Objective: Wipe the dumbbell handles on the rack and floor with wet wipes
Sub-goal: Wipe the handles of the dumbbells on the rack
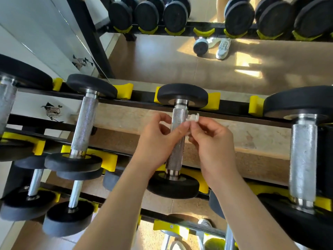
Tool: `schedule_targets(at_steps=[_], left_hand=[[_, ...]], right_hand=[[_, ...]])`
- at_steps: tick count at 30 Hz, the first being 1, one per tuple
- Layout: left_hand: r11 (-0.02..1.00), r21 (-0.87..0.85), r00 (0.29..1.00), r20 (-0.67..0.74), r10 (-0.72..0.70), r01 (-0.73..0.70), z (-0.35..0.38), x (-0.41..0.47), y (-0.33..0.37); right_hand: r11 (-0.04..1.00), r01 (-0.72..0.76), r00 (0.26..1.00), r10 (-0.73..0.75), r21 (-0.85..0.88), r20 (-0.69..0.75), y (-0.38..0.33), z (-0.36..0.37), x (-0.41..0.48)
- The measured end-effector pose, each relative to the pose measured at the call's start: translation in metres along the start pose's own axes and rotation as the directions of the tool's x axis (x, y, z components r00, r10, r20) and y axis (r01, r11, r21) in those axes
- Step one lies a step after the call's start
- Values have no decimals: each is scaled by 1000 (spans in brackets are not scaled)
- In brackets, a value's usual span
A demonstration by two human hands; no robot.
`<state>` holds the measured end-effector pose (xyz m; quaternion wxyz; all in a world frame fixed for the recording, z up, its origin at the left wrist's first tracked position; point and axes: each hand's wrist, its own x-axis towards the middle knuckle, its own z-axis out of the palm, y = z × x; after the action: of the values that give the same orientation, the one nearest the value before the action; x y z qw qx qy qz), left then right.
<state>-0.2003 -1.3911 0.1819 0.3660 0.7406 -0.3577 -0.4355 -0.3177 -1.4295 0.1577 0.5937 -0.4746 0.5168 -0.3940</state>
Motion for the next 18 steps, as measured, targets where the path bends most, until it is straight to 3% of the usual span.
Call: schedule_targets(at_steps=[6,11,13,15,18], left_hand=[[936,-326,979,192,-74,134,-13,14,-11],[897,-393,975,164,-151,205,-16,13,-13],[919,-355,986,66,-156,169,-15,8,-13],[964,-249,992,-59,-111,93,-12,-1,-10],[997,43,985,-160,63,-57,0,-11,-1]], right_hand=[[995,-47,999,48,91,-3,-7,-6,-8],[977,-58,995,72,207,-64,-15,9,16],[997,23,994,-16,69,-108,-11,9,14],[972,156,979,-176,-178,-101,-8,7,10],[874,342,932,-363,-346,5,-7,6,8]])
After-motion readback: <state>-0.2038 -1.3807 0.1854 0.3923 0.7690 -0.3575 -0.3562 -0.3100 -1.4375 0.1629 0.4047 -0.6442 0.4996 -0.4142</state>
